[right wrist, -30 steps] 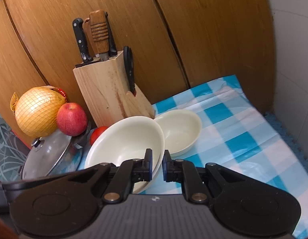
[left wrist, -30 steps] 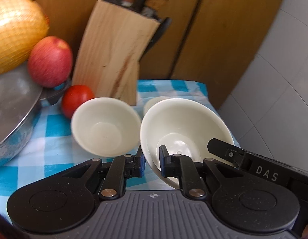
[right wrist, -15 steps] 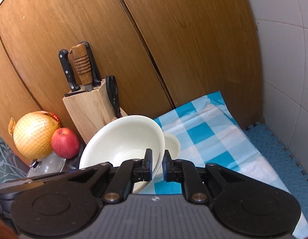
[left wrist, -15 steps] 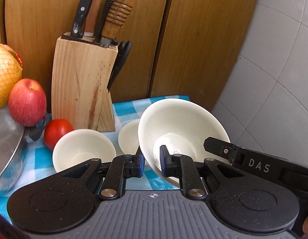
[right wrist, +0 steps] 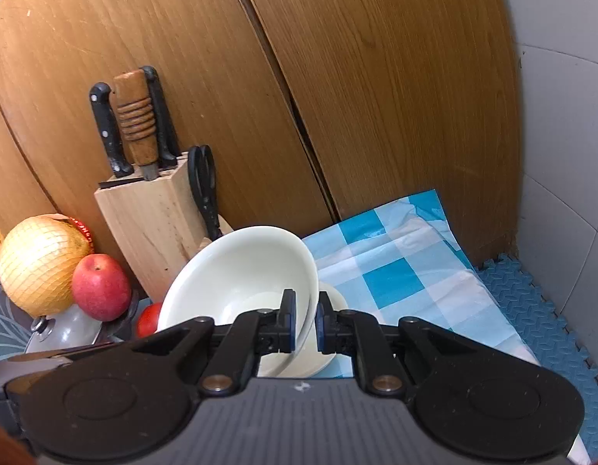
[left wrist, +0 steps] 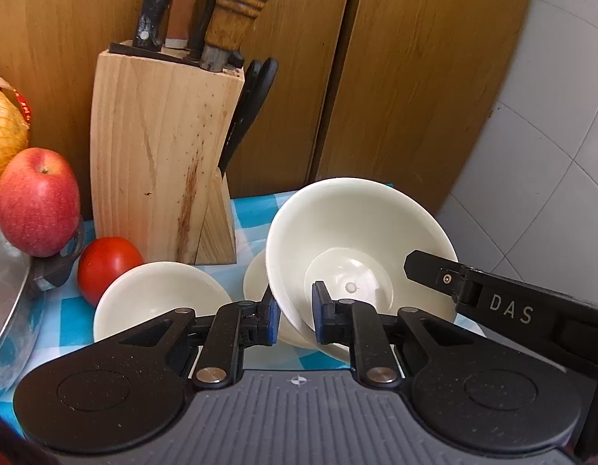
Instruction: Organize plates and bowls
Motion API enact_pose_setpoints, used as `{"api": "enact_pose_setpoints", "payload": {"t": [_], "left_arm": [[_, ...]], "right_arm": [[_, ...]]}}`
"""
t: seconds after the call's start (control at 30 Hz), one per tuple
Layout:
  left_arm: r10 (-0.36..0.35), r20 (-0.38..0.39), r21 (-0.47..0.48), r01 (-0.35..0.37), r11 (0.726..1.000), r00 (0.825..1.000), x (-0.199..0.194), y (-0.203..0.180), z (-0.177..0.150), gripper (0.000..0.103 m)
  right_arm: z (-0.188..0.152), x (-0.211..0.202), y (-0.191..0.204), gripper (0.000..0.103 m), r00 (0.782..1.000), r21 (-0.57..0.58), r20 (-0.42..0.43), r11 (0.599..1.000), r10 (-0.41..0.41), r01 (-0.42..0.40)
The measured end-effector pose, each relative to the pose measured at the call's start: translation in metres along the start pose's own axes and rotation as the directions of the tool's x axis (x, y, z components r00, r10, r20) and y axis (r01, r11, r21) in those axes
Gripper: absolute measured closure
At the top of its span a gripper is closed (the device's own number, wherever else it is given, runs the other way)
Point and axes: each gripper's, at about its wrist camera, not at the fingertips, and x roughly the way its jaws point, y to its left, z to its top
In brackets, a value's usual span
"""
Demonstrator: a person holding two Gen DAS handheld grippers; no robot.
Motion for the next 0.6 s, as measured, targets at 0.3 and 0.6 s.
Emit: {"api": "enact_pose_setpoints", "payload": {"t": [0.3,0.6], "left_arm": [[0.027,-0.021,-0.014,-0.027,1.0,0.999,0.018,0.006,0.0,0.08],[0.041,-0.038,-0.015,-0.042,0.999,0.998,0.031,0.007,0.0,0.08]], "right_arm": [[0.001,0.027,-0.001,0.092,0.999,-0.015,-0.033,1.0,-0.012,0.011],[-0.002,0.042,-0.002,0.092,0.999,-0.037,-0.044,0.999,-0.026,0.024]]}}
